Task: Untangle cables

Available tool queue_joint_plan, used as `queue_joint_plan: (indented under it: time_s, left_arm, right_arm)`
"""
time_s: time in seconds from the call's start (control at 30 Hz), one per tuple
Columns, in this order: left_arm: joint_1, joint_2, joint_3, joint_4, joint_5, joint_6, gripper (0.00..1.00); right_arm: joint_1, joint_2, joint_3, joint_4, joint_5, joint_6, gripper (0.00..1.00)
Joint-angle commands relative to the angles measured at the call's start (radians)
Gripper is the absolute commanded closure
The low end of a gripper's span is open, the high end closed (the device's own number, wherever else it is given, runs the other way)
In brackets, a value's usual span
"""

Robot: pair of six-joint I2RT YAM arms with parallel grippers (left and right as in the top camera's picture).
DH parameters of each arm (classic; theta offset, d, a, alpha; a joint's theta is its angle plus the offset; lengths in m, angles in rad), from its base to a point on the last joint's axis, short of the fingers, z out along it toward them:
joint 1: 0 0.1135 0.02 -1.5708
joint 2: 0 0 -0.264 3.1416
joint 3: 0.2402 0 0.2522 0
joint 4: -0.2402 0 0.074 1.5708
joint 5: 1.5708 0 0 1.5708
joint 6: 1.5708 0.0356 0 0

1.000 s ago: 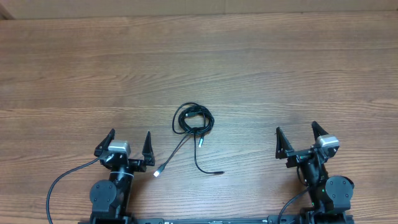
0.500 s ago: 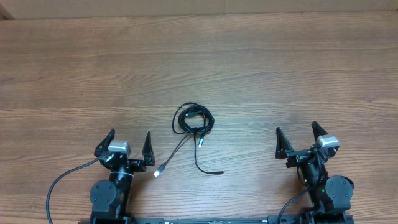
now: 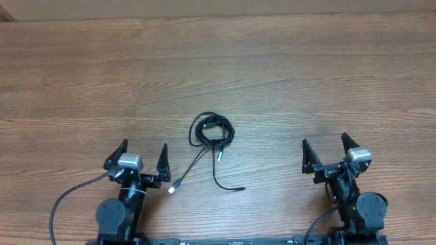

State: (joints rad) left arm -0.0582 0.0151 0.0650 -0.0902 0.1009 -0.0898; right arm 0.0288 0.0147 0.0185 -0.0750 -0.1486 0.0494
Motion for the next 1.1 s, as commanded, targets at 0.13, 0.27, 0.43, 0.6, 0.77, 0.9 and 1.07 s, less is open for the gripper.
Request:
queue_joint_plan:
  time_s: [0.13, 0.27, 0.43, 0.6, 0.77, 0.9, 1.07]
  left_arm:
    - [0.007, 0.048, 0.203, -0.151, 0.012, -0.018, 0.00]
    - [0.007, 0.177, 0.344, -0.243, 0.027, -0.019, 0.00]
    - [0.007, 0.397, 0.595, -0.439, 0.065, -0.018, 0.00]
    - [0.005, 0.647, 0.927, -0.717, 0.166, -0.019, 0.00]
    - [0.005, 0.819, 1.113, -0.852, 0.475, -0.028, 0.01]
    - [0.005, 0.898, 1.115, -0.904, 0.566, -0.030, 0.00]
    - [0.005, 1.003, 1.115, -0.902, 0.553, -0.052, 0.01]
  right_arm:
    - [0.000, -0.012, -0.010, 0.005, 0.014, 0.003, 0.00]
    - [0.000, -0.012, -0.010, 0.005, 0.014, 0.003, 0.00]
    - [0.000, -0.012, -0.010, 0.005, 0.014, 0.003, 0.00]
    - [0.000, -0.012, -0.010, 0.005, 0.014, 0.003, 0.00]
    - [0.000, -0.012, -0.010, 0.005, 0.014, 0.003, 0.00]
    - [0.000, -0.012, -0.010, 0.005, 0.014, 0.003, 0.00]
    - [0.000, -0.012, -0.010, 0.005, 0.014, 0.003, 0.00]
